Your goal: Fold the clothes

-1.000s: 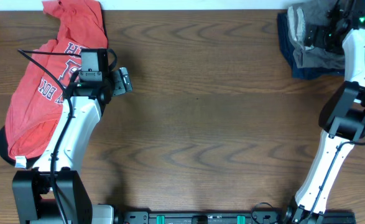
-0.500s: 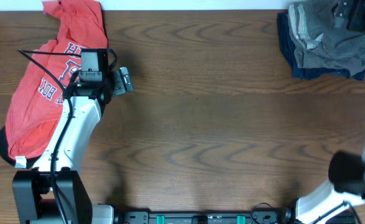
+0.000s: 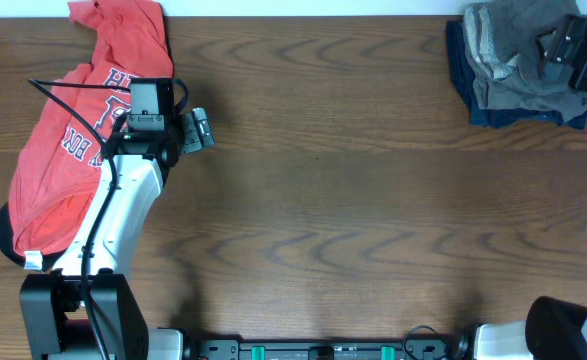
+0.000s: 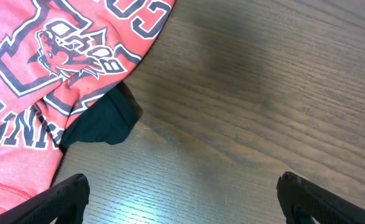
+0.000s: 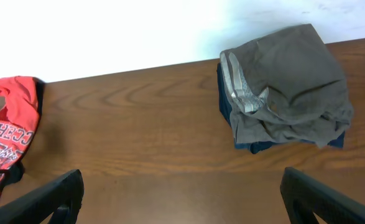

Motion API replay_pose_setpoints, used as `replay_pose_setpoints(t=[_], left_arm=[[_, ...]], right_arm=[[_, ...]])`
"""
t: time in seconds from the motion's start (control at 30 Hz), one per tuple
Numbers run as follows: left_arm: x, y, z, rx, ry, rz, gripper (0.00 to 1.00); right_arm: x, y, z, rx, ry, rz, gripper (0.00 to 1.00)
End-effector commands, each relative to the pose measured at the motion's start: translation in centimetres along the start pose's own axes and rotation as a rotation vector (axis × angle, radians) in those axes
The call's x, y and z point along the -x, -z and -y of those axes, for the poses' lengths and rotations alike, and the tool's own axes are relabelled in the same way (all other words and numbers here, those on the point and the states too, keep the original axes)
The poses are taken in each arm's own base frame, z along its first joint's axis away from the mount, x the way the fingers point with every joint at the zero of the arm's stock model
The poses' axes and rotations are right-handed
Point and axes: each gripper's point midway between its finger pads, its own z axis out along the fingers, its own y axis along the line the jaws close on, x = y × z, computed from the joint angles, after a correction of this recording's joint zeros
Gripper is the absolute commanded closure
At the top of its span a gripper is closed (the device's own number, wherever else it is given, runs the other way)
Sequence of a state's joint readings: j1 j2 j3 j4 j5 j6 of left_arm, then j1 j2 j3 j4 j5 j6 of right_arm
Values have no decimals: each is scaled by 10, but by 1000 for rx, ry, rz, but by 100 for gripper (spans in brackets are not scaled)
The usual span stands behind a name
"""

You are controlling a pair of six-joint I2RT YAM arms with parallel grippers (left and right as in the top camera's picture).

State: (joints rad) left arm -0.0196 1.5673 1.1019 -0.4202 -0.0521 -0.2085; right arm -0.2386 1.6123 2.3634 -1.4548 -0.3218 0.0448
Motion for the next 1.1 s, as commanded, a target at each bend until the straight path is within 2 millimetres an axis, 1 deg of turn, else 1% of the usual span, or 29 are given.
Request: replay_pose_setpoints(t=[0.0,0.1,0.17,0.3,0.43,0.53,0.63,0.7,0.87,0.9,0.93,1.07], left_arm=[[0,0,-2,4,-2,-1,2],[0,0,-2,4,-2,-1,2],[0,0,-2,4,-2,-1,2],[0,0,-2,4,-2,-1,2],[0,0,-2,4,-2,-1,2],[0,0,-2,4,-2,-1,2],[0,0,-2,4,-2,-1,2],[0,0,-2,4,-2,-1,2],[0,0,-2,4,-2,-1,2],[0,0,-2,4,-2,-1,2],[0,0,-2,4,-2,-1,2],[0,0,-2,4,-2,-1,2]], right_arm=[[-3,5,-2,-1,-4,-2,1],[-7,5,0,-14,-9,-17,1],[-2,10,3,-41,1,12,1],[5,20,1,-74,40,84,1],[-3,24,0,-90,74,135,1],[-14,20,2,-89,104,188,1],[-36,14,5,-87,124,232,1],[-57,9,7,-82,130,250,1],[-122,-10,6,-43,167,317,1],[-131,-13,6,-37,173,331,1],[-147,-17,6,-29,182,354,1],[-188,-31,12,-17,198,402,1]])
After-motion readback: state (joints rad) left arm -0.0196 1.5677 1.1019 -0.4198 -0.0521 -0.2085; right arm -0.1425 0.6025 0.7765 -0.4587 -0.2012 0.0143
